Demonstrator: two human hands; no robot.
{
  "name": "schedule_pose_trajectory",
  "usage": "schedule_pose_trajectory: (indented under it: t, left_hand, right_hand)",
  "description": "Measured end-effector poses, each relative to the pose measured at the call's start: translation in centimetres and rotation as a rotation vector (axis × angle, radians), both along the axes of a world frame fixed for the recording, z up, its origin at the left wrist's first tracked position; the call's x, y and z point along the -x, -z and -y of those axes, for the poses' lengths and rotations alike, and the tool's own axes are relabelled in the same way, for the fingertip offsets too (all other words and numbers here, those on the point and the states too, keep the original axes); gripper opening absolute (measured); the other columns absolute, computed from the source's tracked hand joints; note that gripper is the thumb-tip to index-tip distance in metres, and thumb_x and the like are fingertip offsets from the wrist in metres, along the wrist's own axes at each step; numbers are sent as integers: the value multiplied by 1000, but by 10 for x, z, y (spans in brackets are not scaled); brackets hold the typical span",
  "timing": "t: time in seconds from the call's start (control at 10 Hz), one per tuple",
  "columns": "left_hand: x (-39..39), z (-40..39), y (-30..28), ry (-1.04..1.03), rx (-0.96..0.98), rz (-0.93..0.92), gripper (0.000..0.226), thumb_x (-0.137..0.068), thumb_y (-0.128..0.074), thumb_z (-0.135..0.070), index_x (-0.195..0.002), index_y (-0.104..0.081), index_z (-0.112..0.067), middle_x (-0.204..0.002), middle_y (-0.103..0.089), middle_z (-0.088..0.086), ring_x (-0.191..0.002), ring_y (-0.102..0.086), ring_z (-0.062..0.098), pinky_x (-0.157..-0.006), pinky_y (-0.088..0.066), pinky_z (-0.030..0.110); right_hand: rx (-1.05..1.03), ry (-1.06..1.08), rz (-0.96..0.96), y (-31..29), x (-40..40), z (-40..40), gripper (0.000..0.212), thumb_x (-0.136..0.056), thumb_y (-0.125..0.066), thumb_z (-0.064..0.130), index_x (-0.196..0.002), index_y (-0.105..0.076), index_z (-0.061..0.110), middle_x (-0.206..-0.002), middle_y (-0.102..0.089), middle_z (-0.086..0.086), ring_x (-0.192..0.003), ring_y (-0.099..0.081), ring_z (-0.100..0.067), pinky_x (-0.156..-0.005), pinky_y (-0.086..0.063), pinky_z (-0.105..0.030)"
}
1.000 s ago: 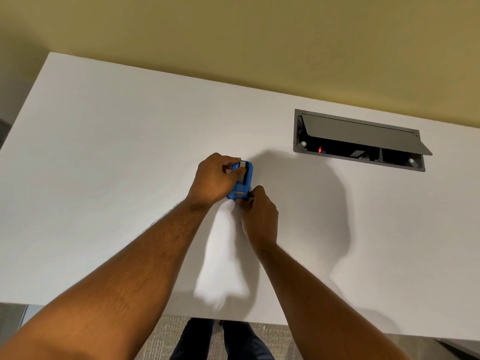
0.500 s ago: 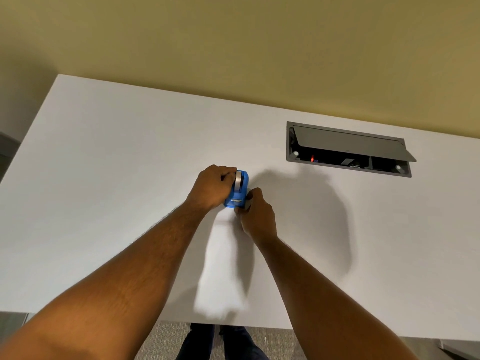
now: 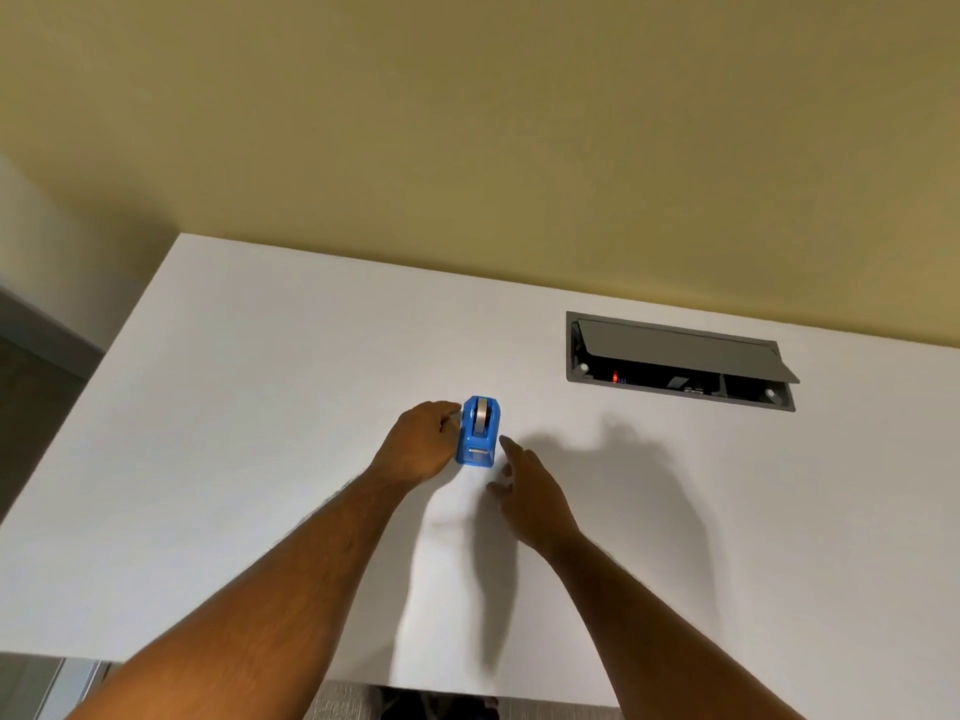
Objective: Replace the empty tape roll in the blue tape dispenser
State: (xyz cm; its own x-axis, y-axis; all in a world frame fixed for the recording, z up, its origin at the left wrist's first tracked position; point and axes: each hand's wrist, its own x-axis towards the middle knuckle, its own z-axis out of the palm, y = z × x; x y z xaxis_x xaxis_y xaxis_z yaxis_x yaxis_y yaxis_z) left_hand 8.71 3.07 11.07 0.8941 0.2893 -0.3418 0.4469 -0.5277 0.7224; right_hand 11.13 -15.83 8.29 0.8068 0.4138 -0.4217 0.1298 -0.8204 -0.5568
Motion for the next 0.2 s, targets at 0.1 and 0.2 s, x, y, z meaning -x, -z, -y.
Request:
schedule_pose_trajectory:
  t: [0.1, 0.2]
  left_hand:
    - [0, -5, -16, 8, -44, -8, 37, -102, -44, -21, -135, -59, -13, -139, -60, 8, -126, -56, 23, -104, -40, 30]
    - [-2, -9, -33, -22, -76, 11, 37, -102, -44, -21, -136, -58, -15, -139, -60, 7, -126, -56, 24, -108, -40, 32]
  right_hand:
    - [-20, -34, 0, -14, -4, 6, 60, -98, -52, 36, -152, -26, 29, -144, -49, 0, -123, -53, -17, -103, -45, -35]
    - [-10, -102, 66, -30, -10, 9, 58, -100, -44, 43, -153, -27, 26, -150, -45, -2, -132, -47, -19, -108, -39, -35]
